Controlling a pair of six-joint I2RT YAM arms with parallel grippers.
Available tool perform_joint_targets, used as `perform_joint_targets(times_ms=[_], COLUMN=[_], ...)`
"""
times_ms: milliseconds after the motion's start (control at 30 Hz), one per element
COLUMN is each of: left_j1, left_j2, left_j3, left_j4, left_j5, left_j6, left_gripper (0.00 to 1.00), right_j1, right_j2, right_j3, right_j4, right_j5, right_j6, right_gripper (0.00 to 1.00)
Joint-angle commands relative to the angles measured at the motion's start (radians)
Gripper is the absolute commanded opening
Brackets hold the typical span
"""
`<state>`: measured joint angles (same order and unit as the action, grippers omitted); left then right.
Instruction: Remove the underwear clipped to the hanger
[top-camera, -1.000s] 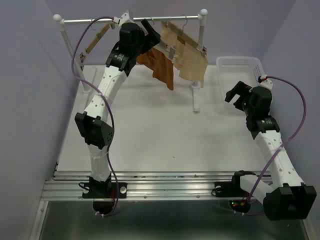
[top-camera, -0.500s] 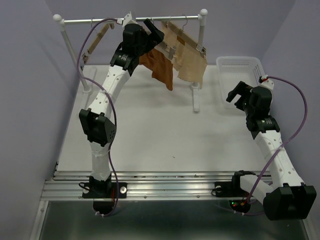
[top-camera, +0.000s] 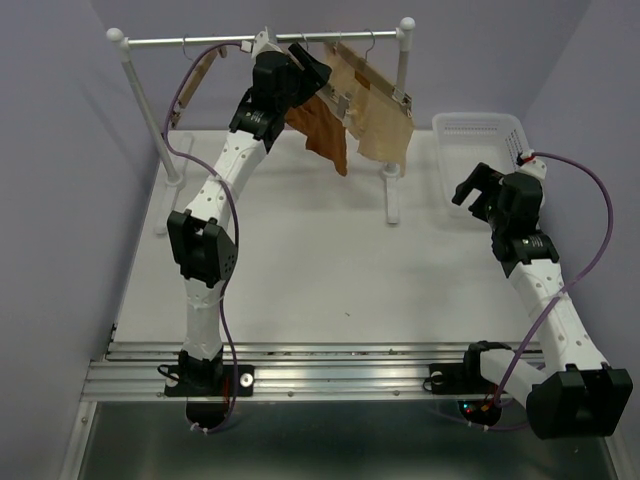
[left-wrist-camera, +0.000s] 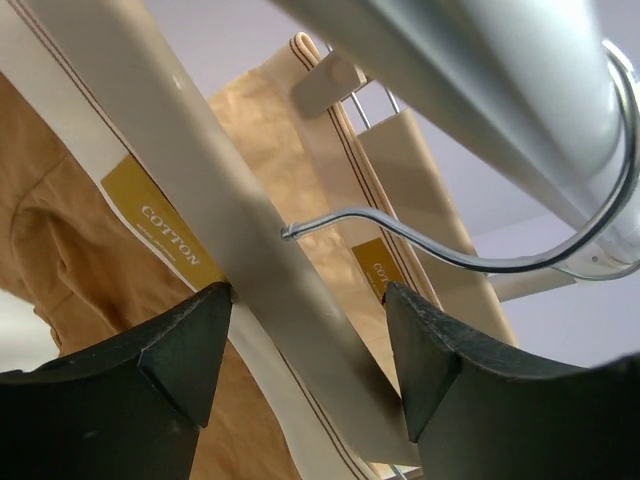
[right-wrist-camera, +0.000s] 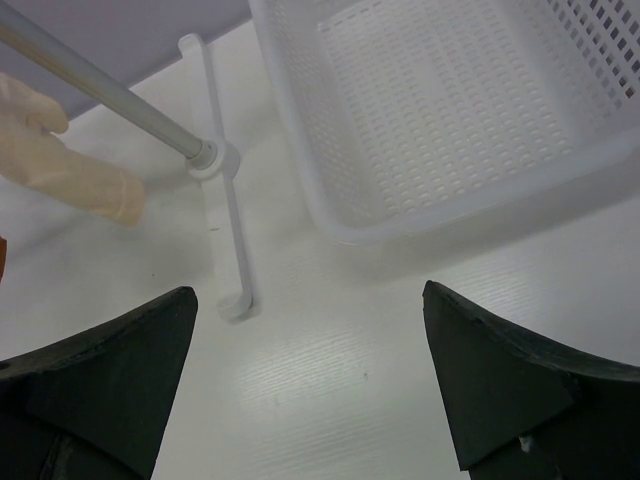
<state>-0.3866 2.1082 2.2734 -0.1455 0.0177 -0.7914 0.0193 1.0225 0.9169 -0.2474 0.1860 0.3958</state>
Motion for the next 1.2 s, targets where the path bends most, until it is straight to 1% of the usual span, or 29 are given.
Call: perform_joint_targets(times_ms=[0,33,100,133,167,267,300,367,433,533,567,600,633,667,700,900,1167], left_j1=[0.000,0.000,0.000,0.000,0.002,0.000,0.002,0.002,0.002,0.002,0.002,0.000,0.002,0.002,0.002,0.002,-0.001], left_j2=[-0.010,-0.010,-0.013,-0.014,-0.017,-0.030,-0.031,-0.036,-0.043,-0.057,-0.065,-0.070,-0.076,-0.086,-0.091,-0.135,-0.177], left_j3=[0.058,0.060,0.060,0.060,0.058,0.052,0.052,0.051,0.049,0.046,0.044,0.040,0.037,0.037,0.037,0.017,-0.023], left_j4=[0.083,0.084,0.084,0.084,0.084,0.086,0.086,0.086,0.084,0.084,0.084,0.083,0.084,0.084,0.078,0.072,0.112], left_j5=[0.019,0.018,0.016,0.018,0.018,0.021,0.024,0.028,0.030,0.033,0.034,0.034,0.033,0.030,0.021,0.001,0.065], left_j6=[-0.012,-0.011,-0.008,-0.006,-0.006,-0.002,0.001,0.007,0.011,0.014,0.017,0.018,0.018,0.027,0.030,0.075,0.115], left_gripper=[0.71,0.67,0.63,0.57,0.48,0.39,0.38,0.31,0.29,0.23,0.19,0.17,0.10,0.06,0.00,0.00,0.00], right_j1=[-0.004,-0.004,-0.004,-0.004,-0.004,-0.004,-0.004,-0.004,-0.004,-0.004,-0.004,-0.004,-0.004,-0.004,-0.004,-0.004,-0.004], right_j2=[0.007,0.008,0.011,0.013,0.014,0.016,0.017,0.021,0.024,0.024,0.024,0.025,0.025,0.025,0.024,0.019,0.011], right_j3=[0.014,0.016,0.014,0.016,0.014,0.016,0.016,0.016,0.017,0.017,0.017,0.017,0.019,0.017,0.017,0.014,0.011], right_j4=[0.016,0.016,0.017,0.016,0.016,0.016,0.016,0.016,0.016,0.016,0.016,0.016,0.016,0.016,0.016,0.016,0.016], right_j5=[0.003,0.001,-0.002,-0.002,-0.002,0.000,0.000,0.000,0.003,0.000,-0.002,-0.003,-0.003,-0.005,-0.006,-0.006,-0.010], right_j6=[-0.012,-0.012,-0.012,-0.012,-0.012,-0.012,-0.012,-0.014,-0.015,-0.014,-0.015,-0.014,-0.014,-0.015,-0.015,-0.015,-0.012], right_gripper=[1.00,1.00,1.00,1.00,1.00,1.00,1.00,1.00,1.00,1.00,1.00,1.00,1.00,1.00,1.00,1.00,1.00])
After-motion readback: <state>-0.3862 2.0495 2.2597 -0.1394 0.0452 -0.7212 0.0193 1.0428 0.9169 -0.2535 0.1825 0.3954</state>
